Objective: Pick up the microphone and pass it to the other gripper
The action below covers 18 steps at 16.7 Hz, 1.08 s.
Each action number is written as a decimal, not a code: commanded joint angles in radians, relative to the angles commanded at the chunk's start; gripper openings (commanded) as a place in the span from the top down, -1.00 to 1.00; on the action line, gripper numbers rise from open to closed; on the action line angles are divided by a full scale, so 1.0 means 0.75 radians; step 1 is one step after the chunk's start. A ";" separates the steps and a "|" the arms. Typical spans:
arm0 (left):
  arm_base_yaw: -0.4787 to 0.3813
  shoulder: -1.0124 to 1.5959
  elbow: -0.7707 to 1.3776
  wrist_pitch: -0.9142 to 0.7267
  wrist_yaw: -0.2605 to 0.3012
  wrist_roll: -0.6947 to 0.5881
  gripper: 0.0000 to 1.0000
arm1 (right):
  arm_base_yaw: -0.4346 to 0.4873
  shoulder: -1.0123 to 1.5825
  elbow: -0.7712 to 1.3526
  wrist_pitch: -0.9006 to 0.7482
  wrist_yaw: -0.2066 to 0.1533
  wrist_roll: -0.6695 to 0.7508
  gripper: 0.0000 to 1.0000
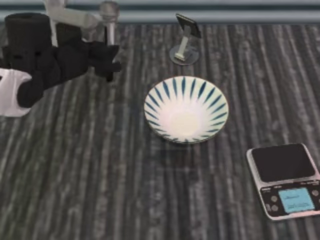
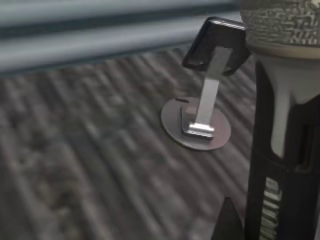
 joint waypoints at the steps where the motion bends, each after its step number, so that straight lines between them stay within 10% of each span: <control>1: 0.005 -0.032 -0.032 0.109 0.045 0.017 1.00 | 0.000 0.000 0.000 0.000 0.000 0.000 -1.00; 11: 0.028 -0.195 -0.149 0.476 0.218 0.092 1.00 | 0.000 0.000 0.000 0.000 0.000 0.000 -1.00; 18: -0.171 -0.281 -0.160 0.437 0.019 0.088 1.00 | 0.000 0.000 0.000 0.000 0.000 0.000 -1.00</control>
